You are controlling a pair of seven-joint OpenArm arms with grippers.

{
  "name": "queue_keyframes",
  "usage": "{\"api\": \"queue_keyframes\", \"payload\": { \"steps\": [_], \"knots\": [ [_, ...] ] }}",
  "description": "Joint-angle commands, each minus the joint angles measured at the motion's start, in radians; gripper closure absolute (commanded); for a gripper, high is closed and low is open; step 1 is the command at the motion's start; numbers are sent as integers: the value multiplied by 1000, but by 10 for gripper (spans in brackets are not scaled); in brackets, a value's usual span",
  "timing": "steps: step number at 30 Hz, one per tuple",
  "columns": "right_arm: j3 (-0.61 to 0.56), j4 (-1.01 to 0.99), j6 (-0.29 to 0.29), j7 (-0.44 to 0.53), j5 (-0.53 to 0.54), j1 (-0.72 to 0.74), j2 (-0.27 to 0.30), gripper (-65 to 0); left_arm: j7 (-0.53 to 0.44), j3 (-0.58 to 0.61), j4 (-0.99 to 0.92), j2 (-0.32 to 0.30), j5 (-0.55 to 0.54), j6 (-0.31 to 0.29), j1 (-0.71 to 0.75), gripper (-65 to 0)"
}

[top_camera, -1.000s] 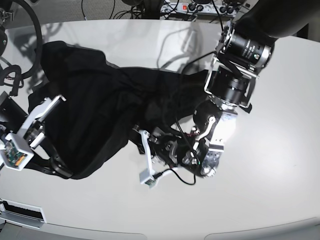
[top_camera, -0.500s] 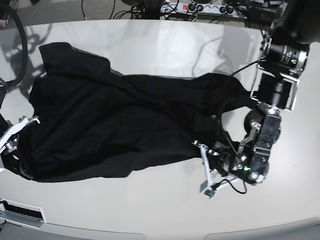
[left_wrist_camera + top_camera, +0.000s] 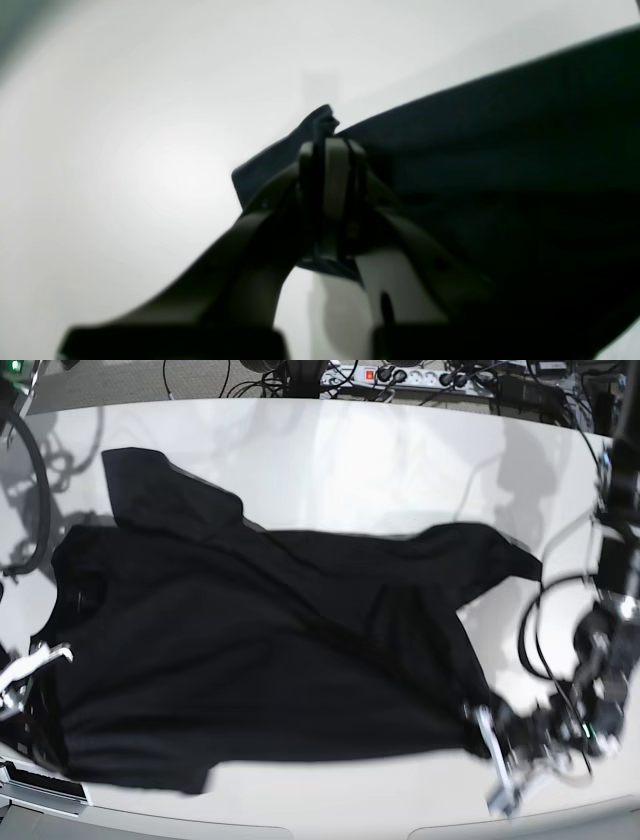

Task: Layout the t-shirt on the table in an organized manner, then fold the t-shirt properly
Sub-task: 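Release with the left gripper, grasp the shirt hem and pull it outward, then hold the shirt ends with both grippers and stretch it flat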

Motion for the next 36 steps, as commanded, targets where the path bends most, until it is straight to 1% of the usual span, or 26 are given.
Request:
{"api": "queue_keyframes", "payload": {
  "steps": [1,2,3,5,6,7,8,10,11,12,15,16,18,20,23,27,30,32,34,36],
  "knots": [
    [10,15,41,32,60,47,38,0,-19,-11,21,-11,-23,13,-111,0],
    [10,15,90,18,117,71,56,0,5,-11,21,-11,-61,13,-172,0],
    [11,16,94,-4,179,89,74,0,36,-11,21,-11,-111,-3,-230,0],
    [11,18,94,-66,312,114,111,0,123,-11,21,-17,-234,-106,-327,0],
    [11,18,94,-90,349,120,126,0,168,-11,21,-25,-306,-157,-362,0],
    [11,18,94,-95,358,122,142,0,202,-11,21,-35,-381,-201,-389,0],
    [11,18,94,-96,353,122,154,0,229,-11,21,-51,-451,-232,-408,0],
    [11,17,94,-102,351,121,172,0,286,-11,21,-88,-595,-291,-426,0],
    [11,17,94,-113,356,116,178,0,325,-11,21,-105,-672,-322,-429,0],
    [11,17,94,-134,378,111,180,0,377,-11,21,-121,-755,-338,-425,0],
    [8,17,94,-233,507,77,176,0,568,-11,21,-164,-1045,-369,-372,0],
    [2,17,94,-266,549,60,174,0,578,-11,21,-177,-1085,-375,-338,0],
    [-16,17,94,-348,603,26,174,0,578,-11,19,-190,-1085,-372,-258,0],
    [-49,17,94,-447,653,-11,175,0,578,-8,19,-211,-1085,-344,-160,0],
    [-126,17,94,-590,721,-69,175,0,578,-9,19,-237,-1085,-349,-1,0],
    [-267,16,94,-718,717,-122,173,0,578,-8,18,-250,-1085,-374,184,0],
    [-370,15,94,-777,706,-150,173,0,578,-8,18,-250,-1085,-409,293,0],
    [-414,15,94,-775,655,-166,173,0,578,-9,18,-275,-1085,-409,349,0],
    [-438,15,94,-763,603,-174,173,0,578,-9,18,-286,-1083,-409,395,0],
    [-440,15,94,-727,538,-180,173,0,578,-9,18,-297,-1048,-409,427,0]
  ]
}}
